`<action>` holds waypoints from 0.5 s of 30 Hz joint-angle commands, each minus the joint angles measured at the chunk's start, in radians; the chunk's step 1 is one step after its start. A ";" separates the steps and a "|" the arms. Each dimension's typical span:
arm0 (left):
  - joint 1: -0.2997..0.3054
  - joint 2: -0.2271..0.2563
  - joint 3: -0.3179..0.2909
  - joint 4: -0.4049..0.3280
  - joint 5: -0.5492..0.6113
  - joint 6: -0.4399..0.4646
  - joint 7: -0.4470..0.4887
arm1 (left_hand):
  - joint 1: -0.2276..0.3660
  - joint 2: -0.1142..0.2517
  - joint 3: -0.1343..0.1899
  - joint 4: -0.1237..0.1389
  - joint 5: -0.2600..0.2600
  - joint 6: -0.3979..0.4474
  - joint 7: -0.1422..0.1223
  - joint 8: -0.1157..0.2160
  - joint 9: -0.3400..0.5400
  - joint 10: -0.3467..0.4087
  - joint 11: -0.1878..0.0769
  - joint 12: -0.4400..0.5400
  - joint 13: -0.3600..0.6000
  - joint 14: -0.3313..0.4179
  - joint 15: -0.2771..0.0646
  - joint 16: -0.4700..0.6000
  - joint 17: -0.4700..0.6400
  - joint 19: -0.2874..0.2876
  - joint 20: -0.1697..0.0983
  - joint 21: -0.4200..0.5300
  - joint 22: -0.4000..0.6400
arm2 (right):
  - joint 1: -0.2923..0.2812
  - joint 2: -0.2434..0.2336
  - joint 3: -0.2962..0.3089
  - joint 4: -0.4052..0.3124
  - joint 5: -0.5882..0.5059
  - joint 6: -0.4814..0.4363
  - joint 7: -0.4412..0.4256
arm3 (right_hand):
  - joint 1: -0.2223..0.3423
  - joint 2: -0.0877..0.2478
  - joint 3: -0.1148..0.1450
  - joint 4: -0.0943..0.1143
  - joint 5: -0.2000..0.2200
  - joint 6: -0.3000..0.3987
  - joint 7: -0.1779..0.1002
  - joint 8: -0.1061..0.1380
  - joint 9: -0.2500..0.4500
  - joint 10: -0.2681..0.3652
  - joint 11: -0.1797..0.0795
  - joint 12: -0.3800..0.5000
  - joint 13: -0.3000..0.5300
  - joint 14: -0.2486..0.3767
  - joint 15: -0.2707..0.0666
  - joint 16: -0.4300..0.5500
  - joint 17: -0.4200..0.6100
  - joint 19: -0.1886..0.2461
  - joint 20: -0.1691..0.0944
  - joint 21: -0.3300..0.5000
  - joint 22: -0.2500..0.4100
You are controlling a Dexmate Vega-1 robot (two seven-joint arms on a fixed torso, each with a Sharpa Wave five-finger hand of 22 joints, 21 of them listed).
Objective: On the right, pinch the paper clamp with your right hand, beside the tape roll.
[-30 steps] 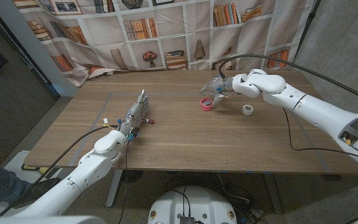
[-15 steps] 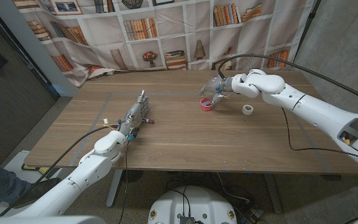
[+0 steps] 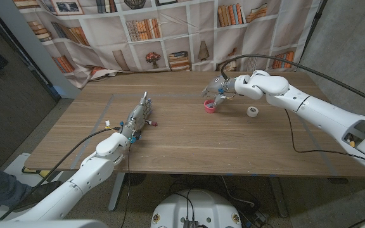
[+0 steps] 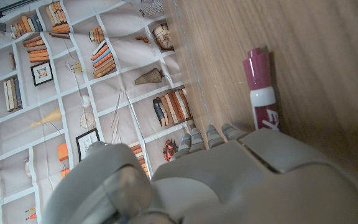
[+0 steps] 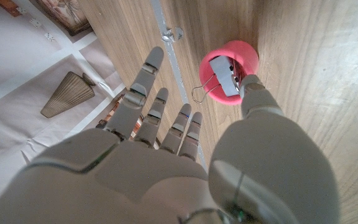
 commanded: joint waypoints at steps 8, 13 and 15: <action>-0.018 -0.001 0.009 0.012 -0.002 0.016 -0.014 | 0.006 0.003 -0.010 -0.002 0.000 0.003 0.000 -0.006 0.003 0.005 0.003 0.001 0.005 -0.001 0.000 -0.002 0.003 -0.042 0.009 -0.002 0.004 | -0.002 -0.006 -0.001 0.009 0.003 -0.018 -0.004 | 0.002 0.016 0.003 0.007 0.007 0.028 -0.001 0.010 0.001 0.040 -0.003 0.007 0.000 0.022 -0.082 -0.002 0.004 0.009 -0.009 -0.007 0.004; -0.025 -0.002 0.014 0.012 0.001 0.021 -0.017 | 0.007 0.003 -0.011 -0.002 -0.001 0.004 -0.001 -0.006 0.003 0.005 0.002 0.000 0.005 -0.001 0.001 -0.002 0.003 -0.043 0.011 -0.002 0.004 | -0.015 -0.015 0.005 0.001 0.006 -0.026 -0.015 | 0.002 0.017 0.002 0.007 0.006 0.039 0.002 0.012 0.000 0.060 -0.001 0.008 0.000 0.035 -0.085 -0.001 0.003 0.011 -0.010 -0.009 0.005; -0.026 -0.002 0.015 0.012 0.001 0.023 -0.018 | 0.007 0.003 -0.011 -0.002 -0.001 0.003 -0.001 -0.007 0.003 0.005 0.001 0.000 0.005 -0.001 0.001 -0.002 0.003 -0.044 0.011 -0.003 0.004 | -0.017 -0.016 0.006 0.000 0.006 -0.028 -0.017 | 0.004 0.018 0.001 0.006 0.004 0.058 0.001 0.017 0.000 0.085 -0.001 0.011 0.000 0.051 -0.090 0.001 0.002 0.015 -0.011 -0.010 0.005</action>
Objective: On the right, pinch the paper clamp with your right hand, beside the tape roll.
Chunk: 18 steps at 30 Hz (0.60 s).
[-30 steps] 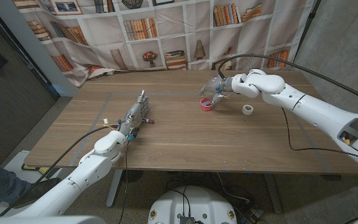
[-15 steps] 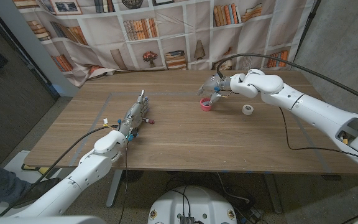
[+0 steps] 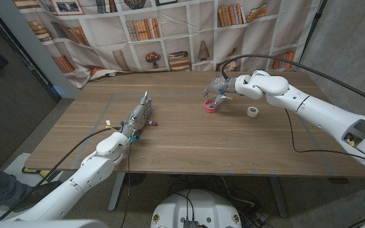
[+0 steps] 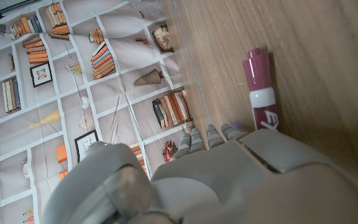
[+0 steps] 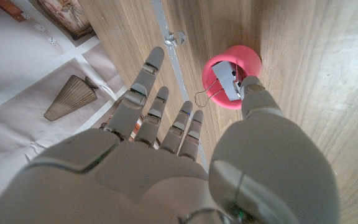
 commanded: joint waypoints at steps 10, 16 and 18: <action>-0.012 -0.003 0.011 0.001 0.005 0.016 -0.003 | 0.008 0.004 -0.009 0.003 -0.001 0.005 -0.001 -0.007 0.003 0.007 0.000 0.000 0.005 -0.001 0.002 -0.003 0.003 -0.046 0.009 -0.003 0.004 | -0.026 -0.019 0.008 -0.011 0.002 -0.020 -0.010 | 0.005 0.009 0.002 0.005 0.003 0.047 0.000 0.016 -0.001 0.074 -0.001 0.012 -0.001 0.050 -0.100 0.002 0.001 0.016 -0.013 -0.003 0.006; -0.014 -0.008 0.013 0.006 0.004 0.014 -0.004 | 0.008 0.004 -0.009 0.003 -0.002 0.005 -0.002 -0.007 0.003 0.006 0.001 -0.001 0.005 0.000 0.003 -0.002 0.003 -0.047 0.010 -0.003 0.004 | -0.030 -0.023 0.012 -0.013 0.002 -0.018 -0.024 | 0.008 0.016 0.003 0.006 0.000 0.083 0.001 0.026 -0.002 0.116 -0.002 0.015 -0.001 0.079 -0.118 0.004 0.000 0.022 -0.027 -0.004 0.007; -0.014 -0.009 0.014 0.007 0.004 0.013 -0.004 | 0.008 0.004 -0.010 0.004 -0.002 0.006 -0.002 -0.007 0.003 0.005 0.003 -0.001 0.005 0.000 0.003 -0.002 0.003 -0.047 0.011 -0.003 0.004 | -0.030 -0.023 0.012 -0.013 0.002 -0.018 -0.023 | 0.008 0.019 0.002 0.006 -0.002 0.106 0.000 0.031 -0.002 0.147 -0.003 0.017 -0.001 0.105 -0.121 0.006 -0.001 0.028 -0.034 -0.005 0.008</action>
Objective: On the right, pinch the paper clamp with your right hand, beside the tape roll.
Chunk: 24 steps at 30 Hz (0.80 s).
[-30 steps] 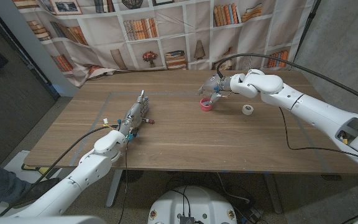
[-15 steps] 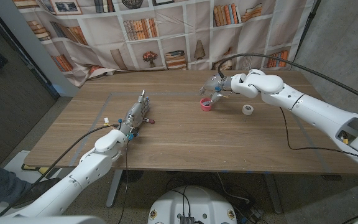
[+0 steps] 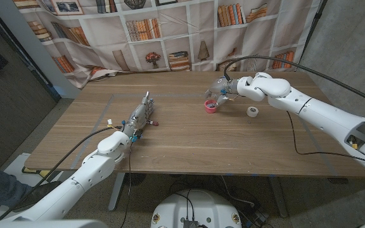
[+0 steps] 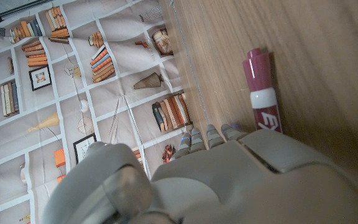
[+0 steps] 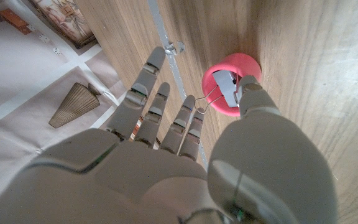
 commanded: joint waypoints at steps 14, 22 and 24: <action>-0.001 -0.003 0.002 0.000 0.001 0.006 0.006 | 0.009 0.005 -0.008 0.000 -0.003 0.003 0.002 0.000 0.003 0.005 0.002 -0.003 0.006 -0.001 0.003 -0.003 0.003 -0.047 0.010 -0.003 0.004 | -0.009 -0.001 0.003 -0.001 -0.015 -0.020 -0.020 | 0.007 0.030 0.006 0.009 -0.006 0.092 -0.002 0.026 0.003 0.105 -0.002 0.007 -0.001 0.090 -0.126 0.007 0.000 0.025 -0.022 0.001 0.005; -0.007 -0.004 0.004 0.005 0.000 0.007 0.001 | 0.009 0.005 -0.008 0.000 -0.003 0.004 0.003 0.000 0.003 0.005 0.001 -0.003 0.006 -0.001 0.003 -0.003 0.003 -0.047 0.010 -0.003 0.004 | -0.011 -0.006 0.008 -0.011 -0.011 -0.022 -0.018 | 0.008 0.029 0.005 0.007 -0.007 0.102 -0.004 0.028 0.003 0.114 -0.003 0.005 -0.001 0.093 -0.124 0.003 -0.001 0.022 -0.020 -0.001 0.005; -0.010 -0.006 0.006 0.009 0.001 0.006 -0.002 | 0.009 0.005 -0.009 0.000 -0.003 0.004 0.003 0.000 0.003 0.005 0.001 -0.003 0.006 -0.001 0.003 -0.003 0.003 -0.047 0.010 -0.003 0.004 | -0.015 -0.007 0.011 -0.014 -0.009 -0.023 -0.027 | 0.009 0.027 0.004 0.006 -0.008 0.111 -0.004 0.029 0.003 0.121 -0.003 0.004 -0.001 0.101 -0.126 0.004 -0.002 0.021 -0.019 -0.002 0.005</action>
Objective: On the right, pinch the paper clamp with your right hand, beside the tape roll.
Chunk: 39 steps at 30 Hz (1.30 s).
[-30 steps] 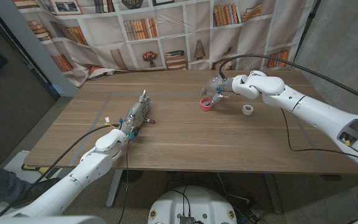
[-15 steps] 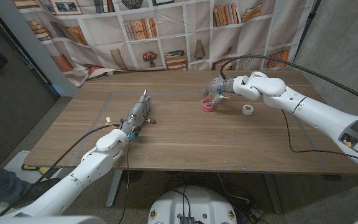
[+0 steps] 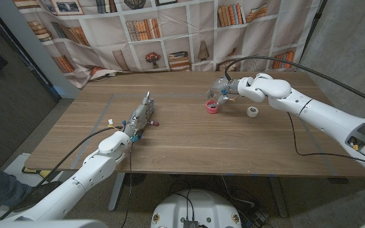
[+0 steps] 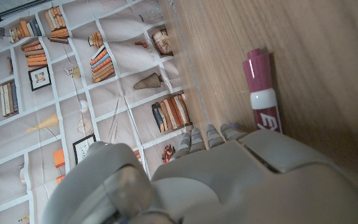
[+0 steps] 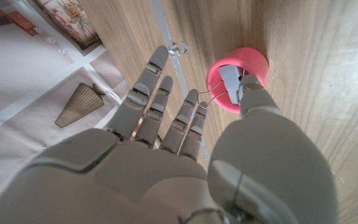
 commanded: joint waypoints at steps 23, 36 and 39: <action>-0.016 -0.001 0.007 0.009 -0.003 0.014 -0.011 | 0.007 0.003 -0.012 0.001 -0.004 0.004 0.004 -0.002 0.003 0.003 0.003 -0.005 0.006 -0.001 0.003 -0.004 0.003 -0.048 0.010 -0.003 0.004 | -0.031 -0.024 0.031 -0.040 -0.003 -0.017 -0.048 | 0.011 0.023 0.007 -0.001 -0.010 0.179 -0.003 0.040 0.003 0.168 -0.002 0.000 0.000 0.100 -0.137 -0.010 -0.004 0.003 -0.005 -0.010 0.007; -0.021 -0.004 0.010 0.014 -0.002 0.014 -0.016 | 0.008 0.004 -0.014 0.002 -0.005 0.002 0.003 -0.004 0.003 0.000 0.000 -0.007 0.006 -0.002 0.003 -0.004 0.003 -0.050 0.010 -0.003 0.004 | -0.039 -0.033 0.042 -0.045 -0.002 -0.005 -0.086 | 0.026 0.033 0.012 -0.006 -0.011 0.250 -0.004 0.048 0.001 0.229 -0.002 -0.003 0.000 0.145 -0.138 -0.011 -0.005 0.013 -0.016 -0.010 0.007; -0.022 -0.005 0.011 0.016 -0.002 0.013 -0.016 | 0.008 0.004 -0.015 0.002 -0.005 0.002 0.004 -0.004 0.003 0.000 0.000 -0.007 0.006 -0.002 0.002 -0.004 0.003 -0.050 0.010 -0.003 0.004 | -0.042 -0.035 0.045 -0.046 -0.001 -0.002 -0.093 | 0.027 0.037 0.013 -0.004 -0.011 0.257 -0.004 0.048 0.001 0.236 -0.002 -0.003 0.001 0.151 -0.138 -0.011 -0.004 0.014 -0.019 -0.010 0.007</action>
